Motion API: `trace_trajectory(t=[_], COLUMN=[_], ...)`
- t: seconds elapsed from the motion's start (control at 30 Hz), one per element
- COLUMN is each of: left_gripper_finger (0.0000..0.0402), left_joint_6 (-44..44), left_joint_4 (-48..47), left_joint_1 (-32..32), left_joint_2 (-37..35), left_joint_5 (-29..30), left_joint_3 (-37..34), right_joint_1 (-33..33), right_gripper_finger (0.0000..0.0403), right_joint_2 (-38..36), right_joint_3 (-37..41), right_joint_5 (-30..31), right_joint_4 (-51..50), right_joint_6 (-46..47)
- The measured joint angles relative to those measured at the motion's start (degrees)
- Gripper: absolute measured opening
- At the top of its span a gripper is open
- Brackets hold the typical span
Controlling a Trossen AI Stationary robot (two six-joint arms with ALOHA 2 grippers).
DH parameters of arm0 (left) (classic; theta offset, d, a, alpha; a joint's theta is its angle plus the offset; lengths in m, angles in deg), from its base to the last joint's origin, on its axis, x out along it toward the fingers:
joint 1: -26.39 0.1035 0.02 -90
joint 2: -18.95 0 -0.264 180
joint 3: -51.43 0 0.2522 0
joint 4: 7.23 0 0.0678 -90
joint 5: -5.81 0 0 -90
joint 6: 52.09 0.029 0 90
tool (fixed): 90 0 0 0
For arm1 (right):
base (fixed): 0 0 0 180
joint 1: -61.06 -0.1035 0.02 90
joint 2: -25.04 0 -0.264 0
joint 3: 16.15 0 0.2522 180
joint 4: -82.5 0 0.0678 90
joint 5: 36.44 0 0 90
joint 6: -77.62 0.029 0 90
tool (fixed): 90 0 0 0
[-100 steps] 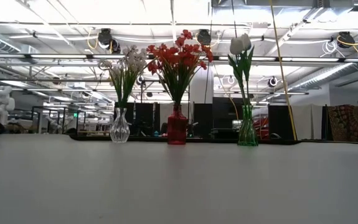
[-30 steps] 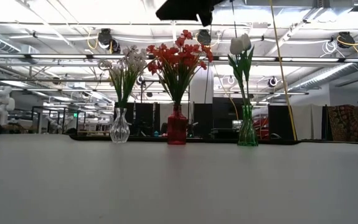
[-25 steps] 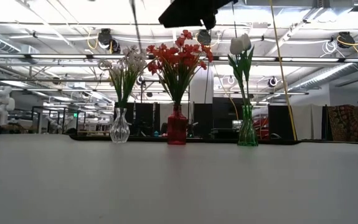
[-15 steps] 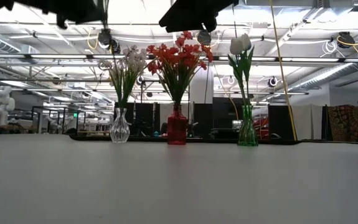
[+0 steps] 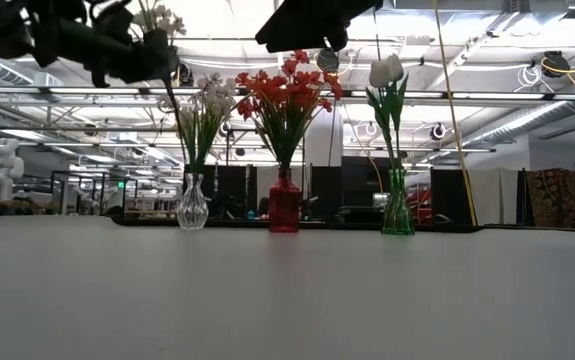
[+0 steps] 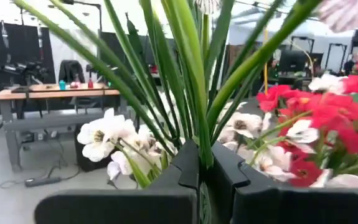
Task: Sort flowers into vase by color
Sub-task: Put the white flowers into the transparent vase
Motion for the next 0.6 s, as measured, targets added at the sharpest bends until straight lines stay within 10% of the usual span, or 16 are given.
trace_trajectory(t=[0.6], left_gripper_finger=[0.0013], left_joint_6=[-2.80], left_joint_4=[9.61], left_joint_1=[4.03], left_joint_2=[11.85], left_joint_5=[-2.57], left_joint_3=[-1.13], right_joint_1=[0.01], right_gripper_finger=[0.0185], right_joint_2=[0.00], right_joint_3=[-0.02], right_joint_5=[0.00], right_joint_4=[-0.02], right_joint_6=[-0.01])
